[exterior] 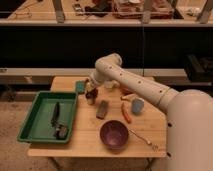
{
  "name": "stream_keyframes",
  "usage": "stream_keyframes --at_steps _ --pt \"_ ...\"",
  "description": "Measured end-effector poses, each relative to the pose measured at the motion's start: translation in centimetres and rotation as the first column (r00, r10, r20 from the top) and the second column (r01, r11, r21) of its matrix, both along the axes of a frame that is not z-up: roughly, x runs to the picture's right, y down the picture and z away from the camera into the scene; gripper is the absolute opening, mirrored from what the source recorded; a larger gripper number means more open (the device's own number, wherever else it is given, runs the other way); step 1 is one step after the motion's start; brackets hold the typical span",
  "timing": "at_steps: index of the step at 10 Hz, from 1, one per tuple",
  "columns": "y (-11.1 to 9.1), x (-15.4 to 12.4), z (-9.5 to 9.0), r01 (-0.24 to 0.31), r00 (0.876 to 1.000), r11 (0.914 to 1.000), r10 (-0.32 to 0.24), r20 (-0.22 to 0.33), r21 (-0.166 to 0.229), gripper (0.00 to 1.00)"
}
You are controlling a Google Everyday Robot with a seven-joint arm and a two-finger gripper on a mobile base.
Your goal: Place grapes in metal cup
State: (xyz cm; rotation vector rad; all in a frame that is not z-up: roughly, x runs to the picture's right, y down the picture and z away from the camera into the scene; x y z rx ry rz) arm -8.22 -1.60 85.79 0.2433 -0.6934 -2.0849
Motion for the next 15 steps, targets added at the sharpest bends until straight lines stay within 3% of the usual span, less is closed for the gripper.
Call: stream_keyframes --at_steps 3,12,14,15 --pt "0.5 0.0 1.2 0.015 1.0 0.9998 -0.015 -0.01 -0.016 0.0" --pt "1.6 -0.2 2.5 0.049 0.998 0.9975 -0.05 -0.031 -0.051 0.0" --pt "1.8 0.0 2.8 0.04 0.999 0.9974 -0.042 -0.031 -0.06 0.1" --pt "1.8 0.1 2.8 0.033 0.999 0.9974 -0.035 -0.031 -0.064 0.22"
